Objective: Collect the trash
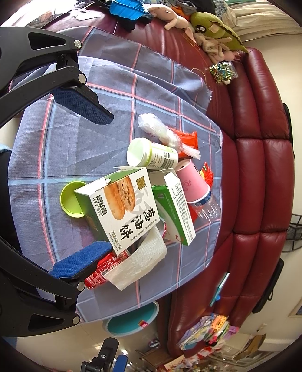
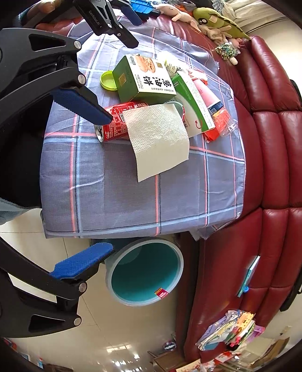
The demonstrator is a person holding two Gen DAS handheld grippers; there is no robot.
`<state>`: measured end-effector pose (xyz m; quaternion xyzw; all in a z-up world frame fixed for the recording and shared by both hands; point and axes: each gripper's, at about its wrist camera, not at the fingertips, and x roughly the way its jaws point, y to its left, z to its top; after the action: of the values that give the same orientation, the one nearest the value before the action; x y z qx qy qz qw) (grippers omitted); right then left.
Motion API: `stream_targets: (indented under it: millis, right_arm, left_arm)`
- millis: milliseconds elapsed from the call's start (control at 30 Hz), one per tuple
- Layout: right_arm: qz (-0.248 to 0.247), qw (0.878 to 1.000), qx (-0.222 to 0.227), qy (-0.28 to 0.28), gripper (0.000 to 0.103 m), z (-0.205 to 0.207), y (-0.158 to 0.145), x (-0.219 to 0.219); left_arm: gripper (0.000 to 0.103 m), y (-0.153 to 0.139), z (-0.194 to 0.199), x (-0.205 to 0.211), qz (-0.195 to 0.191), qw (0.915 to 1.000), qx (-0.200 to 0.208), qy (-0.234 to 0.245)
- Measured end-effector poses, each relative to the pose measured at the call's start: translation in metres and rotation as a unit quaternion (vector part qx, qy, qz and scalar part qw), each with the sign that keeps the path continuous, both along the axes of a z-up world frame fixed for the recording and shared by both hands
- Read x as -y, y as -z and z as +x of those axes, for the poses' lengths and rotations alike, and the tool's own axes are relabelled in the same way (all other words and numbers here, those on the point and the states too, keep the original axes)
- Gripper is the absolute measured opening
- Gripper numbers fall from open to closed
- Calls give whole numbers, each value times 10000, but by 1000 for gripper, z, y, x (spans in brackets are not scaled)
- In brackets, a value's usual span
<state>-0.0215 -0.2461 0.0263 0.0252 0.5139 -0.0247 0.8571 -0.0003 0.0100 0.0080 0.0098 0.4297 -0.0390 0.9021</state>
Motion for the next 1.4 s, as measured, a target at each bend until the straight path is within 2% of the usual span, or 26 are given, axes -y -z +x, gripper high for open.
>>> stream_targets:
  millis: [900, 1200, 1400]
  right_arm:
    - [14, 10000, -43, -21, 97, 3, -1, -2]
    - [59, 9998, -176, -13, 97, 7, 8, -3]
    - [154, 9992, -363, -12, 97, 16, 24, -4]
  left_arm:
    - [100, 0, 2, 1, -91, 9997, -129, 161]
    - [100, 26, 9, -4, -54, 9981, -356, 494]
    - [100, 52, 16, -17, -398, 9949, -689, 614]
